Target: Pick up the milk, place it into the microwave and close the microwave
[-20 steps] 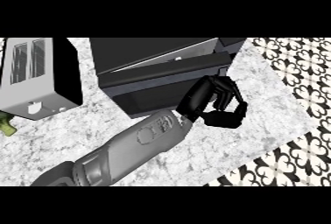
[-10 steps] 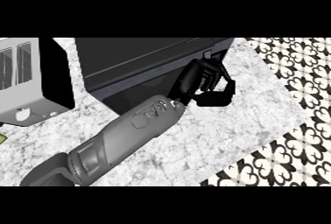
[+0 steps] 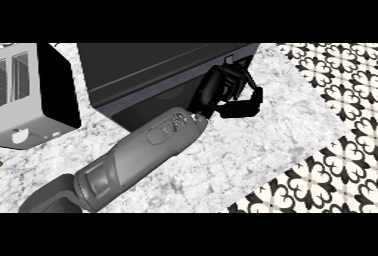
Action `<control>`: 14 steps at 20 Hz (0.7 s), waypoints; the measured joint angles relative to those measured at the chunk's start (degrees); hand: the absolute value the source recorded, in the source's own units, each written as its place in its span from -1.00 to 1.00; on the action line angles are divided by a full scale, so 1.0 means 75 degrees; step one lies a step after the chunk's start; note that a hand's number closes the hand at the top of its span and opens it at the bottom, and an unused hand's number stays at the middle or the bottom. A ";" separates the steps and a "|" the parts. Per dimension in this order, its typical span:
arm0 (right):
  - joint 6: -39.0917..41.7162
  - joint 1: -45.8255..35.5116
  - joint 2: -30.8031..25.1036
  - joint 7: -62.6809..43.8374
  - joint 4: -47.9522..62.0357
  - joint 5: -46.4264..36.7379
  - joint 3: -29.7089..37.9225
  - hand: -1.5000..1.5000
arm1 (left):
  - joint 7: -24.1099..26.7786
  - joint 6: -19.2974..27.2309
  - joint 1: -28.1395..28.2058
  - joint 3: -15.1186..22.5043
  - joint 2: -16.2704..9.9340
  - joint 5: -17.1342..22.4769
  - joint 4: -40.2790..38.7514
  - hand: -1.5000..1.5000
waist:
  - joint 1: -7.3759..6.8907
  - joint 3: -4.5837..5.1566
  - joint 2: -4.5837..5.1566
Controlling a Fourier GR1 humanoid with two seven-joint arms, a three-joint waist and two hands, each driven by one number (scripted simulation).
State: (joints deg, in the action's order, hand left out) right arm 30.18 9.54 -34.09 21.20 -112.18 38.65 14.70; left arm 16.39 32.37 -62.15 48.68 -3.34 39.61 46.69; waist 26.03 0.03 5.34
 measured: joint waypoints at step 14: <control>0.0100 -0.0331 -0.0439 -0.0263 0.0218 0.0558 0.0250 -1.00 | 0.0327 0.0385 -0.0039 0.0084 -0.0101 0.0249 0.0192 1.00 | 0.0092 -0.0016 0.0028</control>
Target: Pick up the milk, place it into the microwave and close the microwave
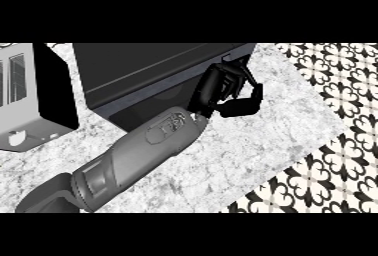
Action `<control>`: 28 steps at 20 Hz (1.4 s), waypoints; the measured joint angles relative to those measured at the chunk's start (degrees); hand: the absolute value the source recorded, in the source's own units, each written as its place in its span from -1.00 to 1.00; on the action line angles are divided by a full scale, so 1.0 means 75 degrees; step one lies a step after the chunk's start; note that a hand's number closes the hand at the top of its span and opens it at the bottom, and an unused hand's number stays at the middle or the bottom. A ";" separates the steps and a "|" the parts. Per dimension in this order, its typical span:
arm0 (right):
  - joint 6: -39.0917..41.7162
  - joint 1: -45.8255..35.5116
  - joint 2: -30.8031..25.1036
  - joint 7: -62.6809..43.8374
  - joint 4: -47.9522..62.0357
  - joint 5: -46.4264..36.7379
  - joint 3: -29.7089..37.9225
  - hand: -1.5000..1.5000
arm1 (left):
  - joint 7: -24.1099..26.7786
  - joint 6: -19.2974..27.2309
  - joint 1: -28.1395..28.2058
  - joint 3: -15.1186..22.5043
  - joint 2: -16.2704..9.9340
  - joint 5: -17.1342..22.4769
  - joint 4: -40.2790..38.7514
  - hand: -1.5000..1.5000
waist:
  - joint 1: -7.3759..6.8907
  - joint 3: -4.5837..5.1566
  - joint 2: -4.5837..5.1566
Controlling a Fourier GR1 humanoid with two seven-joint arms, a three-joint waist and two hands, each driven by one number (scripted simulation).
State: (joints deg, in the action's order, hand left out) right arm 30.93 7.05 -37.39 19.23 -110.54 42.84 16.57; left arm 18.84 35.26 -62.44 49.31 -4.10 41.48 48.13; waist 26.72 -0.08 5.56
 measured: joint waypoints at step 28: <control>-0.0277 0.0170 -0.0477 -0.0301 0.0090 0.1016 0.1100 -1.00 | 0.0174 -0.0149 -0.0496 0.0339 0.0563 0.1032 -0.0485 -1.00 | -0.0841 -0.0022 -0.0013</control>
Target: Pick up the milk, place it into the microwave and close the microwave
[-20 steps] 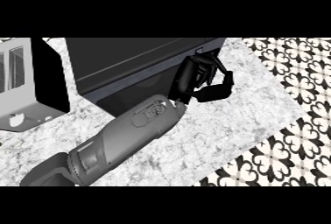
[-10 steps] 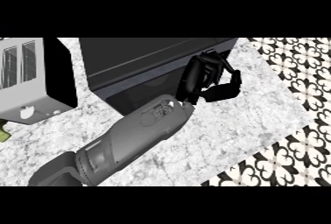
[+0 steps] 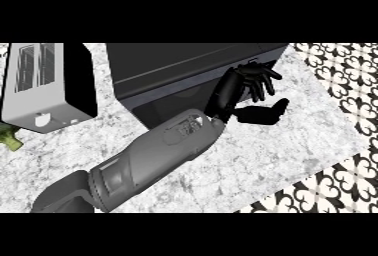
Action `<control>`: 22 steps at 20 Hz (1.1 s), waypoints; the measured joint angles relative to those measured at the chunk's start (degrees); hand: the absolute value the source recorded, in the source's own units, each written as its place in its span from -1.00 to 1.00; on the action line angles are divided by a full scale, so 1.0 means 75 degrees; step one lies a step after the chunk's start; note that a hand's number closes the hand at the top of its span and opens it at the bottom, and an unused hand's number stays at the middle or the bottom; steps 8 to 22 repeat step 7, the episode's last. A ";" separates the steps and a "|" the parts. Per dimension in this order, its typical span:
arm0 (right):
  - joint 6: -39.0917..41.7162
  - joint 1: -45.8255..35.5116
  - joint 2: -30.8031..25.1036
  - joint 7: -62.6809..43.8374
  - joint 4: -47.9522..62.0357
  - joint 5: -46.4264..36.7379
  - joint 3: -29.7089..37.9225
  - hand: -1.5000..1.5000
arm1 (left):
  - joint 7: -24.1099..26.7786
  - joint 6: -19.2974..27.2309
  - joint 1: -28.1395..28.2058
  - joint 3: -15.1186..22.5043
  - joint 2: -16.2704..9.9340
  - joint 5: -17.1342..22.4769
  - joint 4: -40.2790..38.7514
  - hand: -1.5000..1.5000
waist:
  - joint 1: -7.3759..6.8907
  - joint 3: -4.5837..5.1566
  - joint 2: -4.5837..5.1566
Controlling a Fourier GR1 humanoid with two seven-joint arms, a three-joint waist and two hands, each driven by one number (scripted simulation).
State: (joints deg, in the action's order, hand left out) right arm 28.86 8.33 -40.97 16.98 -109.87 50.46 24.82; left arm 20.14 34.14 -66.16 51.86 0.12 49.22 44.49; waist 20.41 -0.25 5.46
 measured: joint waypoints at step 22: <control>-0.0074 0.0243 -0.0049 -0.0109 -0.0142 0.0197 0.0262 -1.00 | 0.0206 -0.0326 0.0003 0.0148 -0.0001 0.0264 0.0032 -1.00 | -0.0253 0.0004 -0.0035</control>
